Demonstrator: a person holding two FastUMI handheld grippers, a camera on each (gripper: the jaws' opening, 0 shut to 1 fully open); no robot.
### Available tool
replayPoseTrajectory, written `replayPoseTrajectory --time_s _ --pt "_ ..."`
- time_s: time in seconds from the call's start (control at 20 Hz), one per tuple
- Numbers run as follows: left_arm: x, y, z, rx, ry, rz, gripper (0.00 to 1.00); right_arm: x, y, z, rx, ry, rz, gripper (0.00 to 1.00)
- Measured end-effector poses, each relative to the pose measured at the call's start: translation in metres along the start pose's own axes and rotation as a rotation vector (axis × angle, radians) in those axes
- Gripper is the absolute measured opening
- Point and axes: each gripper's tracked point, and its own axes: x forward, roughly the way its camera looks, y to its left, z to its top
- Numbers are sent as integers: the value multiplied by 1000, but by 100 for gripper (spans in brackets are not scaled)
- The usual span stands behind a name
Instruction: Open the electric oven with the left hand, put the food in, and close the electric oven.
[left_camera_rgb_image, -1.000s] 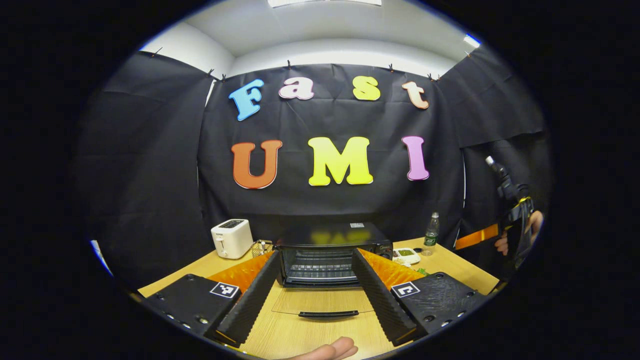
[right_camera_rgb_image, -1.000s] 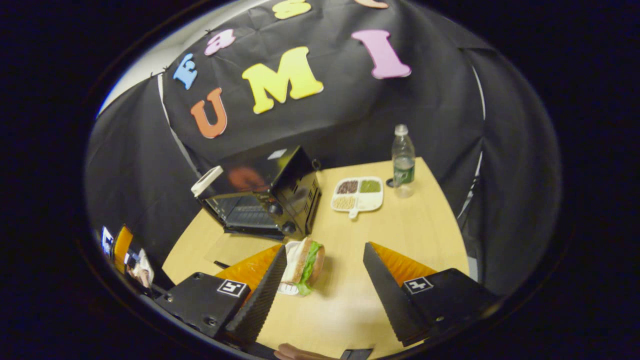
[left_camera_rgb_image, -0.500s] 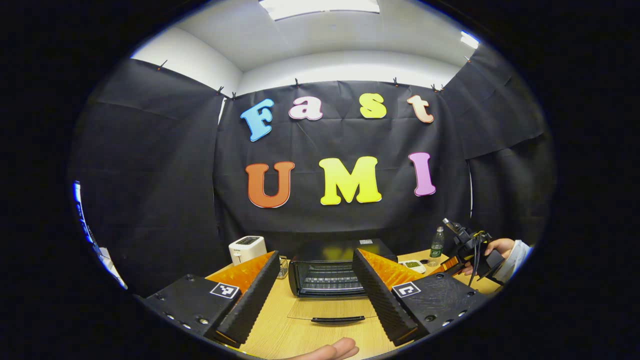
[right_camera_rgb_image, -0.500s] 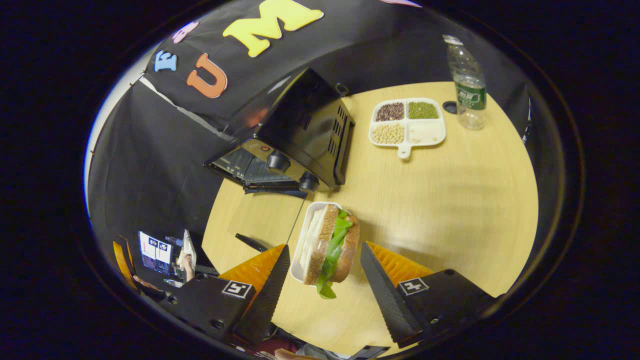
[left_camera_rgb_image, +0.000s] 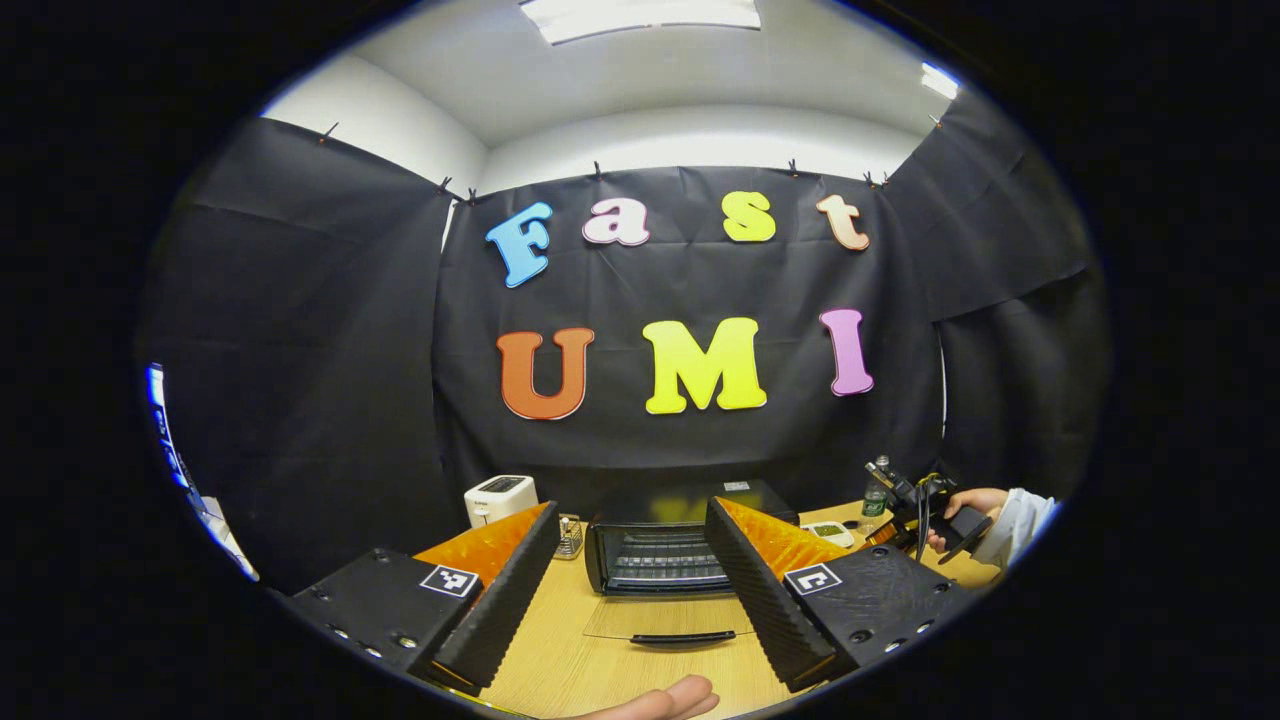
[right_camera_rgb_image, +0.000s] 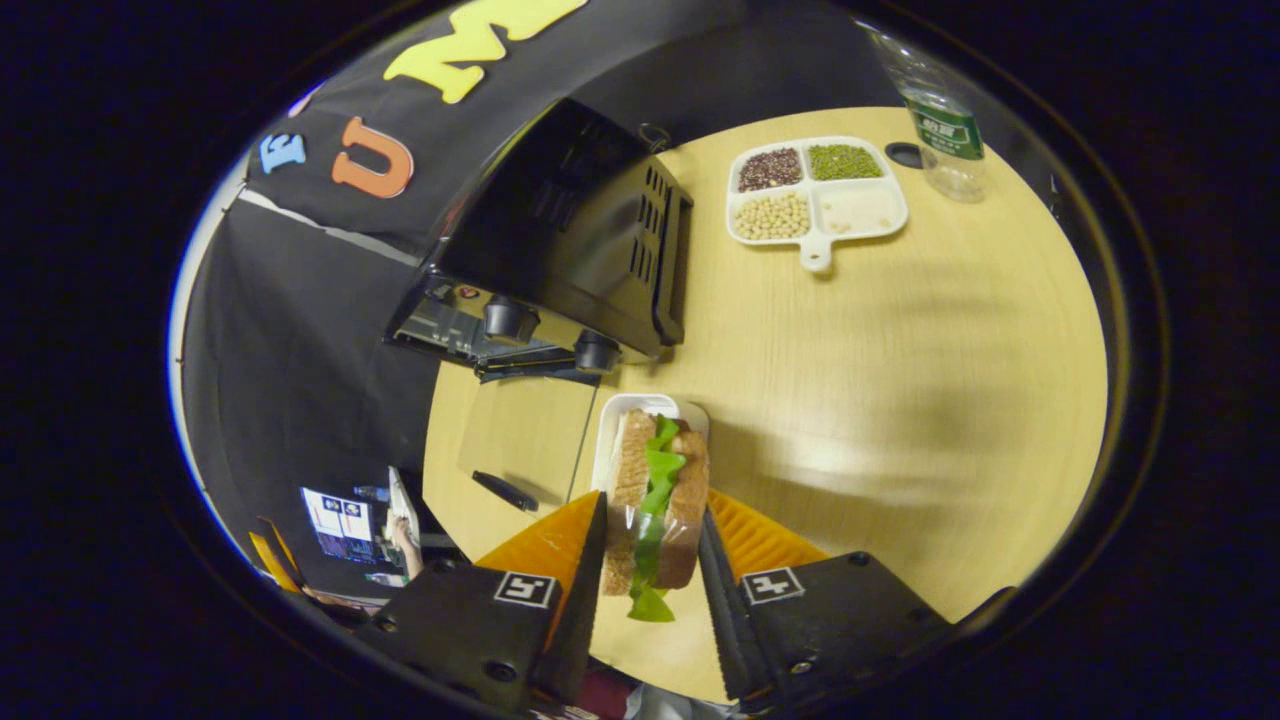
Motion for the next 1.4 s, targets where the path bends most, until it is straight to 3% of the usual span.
replayPoseTrajectory --time_s 0.25,0.5,0.75,0.95,1.05,1.2,1.35,1.4 --pt "-11 6 -1 -28 0 -20 95 -9 8 -11 58 -41 -14 35" --pt "-23 12 -7 -51 -4 -56 95 -37 40 -25 91 -158 -2 35" --pt "-37 27 -11 -103 -15 -88 95 -36 100 -44 192 -277 106 35" --pt "-40 45 -20 -123 3 -96 94 -2 152 -50 280 -380 228 35" --pt "-41 57 -22 -130 3 -91 94 21 176 -41 346 -464 289 38" --pt "-38 78 -34 -120 25 -63 93 62 212 -22 426 -531 394 34" --pt "-32 102 -46 -72 58 -9 93 106 227 5 475 -567 409 37" --pt "-33 110 -49 -56 64 4 93 118 228 19 497 -603 408 34"
